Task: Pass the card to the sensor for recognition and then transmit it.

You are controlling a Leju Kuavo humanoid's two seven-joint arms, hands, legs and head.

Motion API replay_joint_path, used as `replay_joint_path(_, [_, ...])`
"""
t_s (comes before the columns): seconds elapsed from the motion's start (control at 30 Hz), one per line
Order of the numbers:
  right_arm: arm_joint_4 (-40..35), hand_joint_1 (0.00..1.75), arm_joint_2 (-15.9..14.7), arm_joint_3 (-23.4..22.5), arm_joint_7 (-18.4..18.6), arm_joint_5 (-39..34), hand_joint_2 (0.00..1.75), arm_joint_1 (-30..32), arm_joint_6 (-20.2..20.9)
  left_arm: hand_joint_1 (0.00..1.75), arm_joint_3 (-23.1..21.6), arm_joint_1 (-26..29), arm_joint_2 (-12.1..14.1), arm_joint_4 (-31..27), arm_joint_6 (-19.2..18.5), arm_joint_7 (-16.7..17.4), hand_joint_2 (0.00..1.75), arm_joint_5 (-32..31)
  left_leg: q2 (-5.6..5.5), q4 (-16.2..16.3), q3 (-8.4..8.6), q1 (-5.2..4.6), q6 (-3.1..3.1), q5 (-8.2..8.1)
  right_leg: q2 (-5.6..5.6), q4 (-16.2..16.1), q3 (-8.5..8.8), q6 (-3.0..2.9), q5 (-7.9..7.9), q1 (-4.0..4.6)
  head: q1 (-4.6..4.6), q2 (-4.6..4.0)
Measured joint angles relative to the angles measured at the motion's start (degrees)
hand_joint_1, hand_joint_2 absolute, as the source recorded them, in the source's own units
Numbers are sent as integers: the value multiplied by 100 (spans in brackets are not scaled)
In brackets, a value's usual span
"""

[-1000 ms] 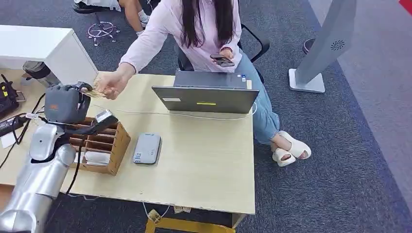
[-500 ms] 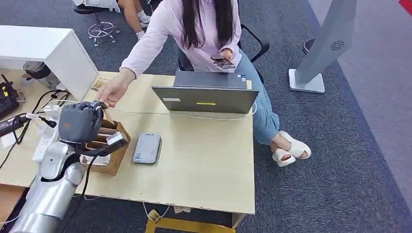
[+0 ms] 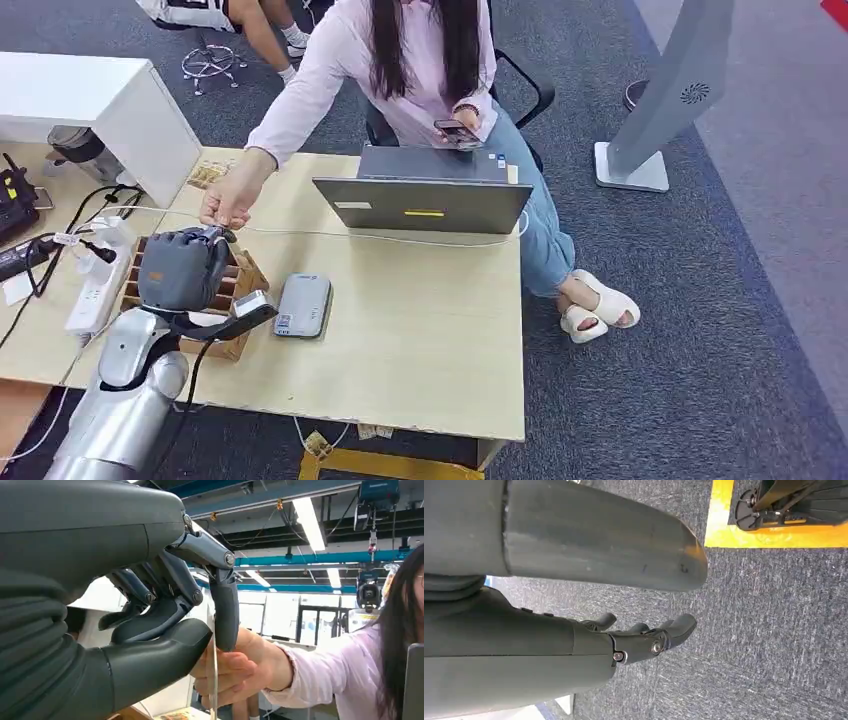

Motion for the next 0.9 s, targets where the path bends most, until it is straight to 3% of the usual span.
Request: replay_joint_path(0.9, [0,0,0,0,7,101,0,0,0,175,7,72,15,28,44,28,175,35,-2,0,-1,0,0,0,-2,0,1,0,0,0,0,0])
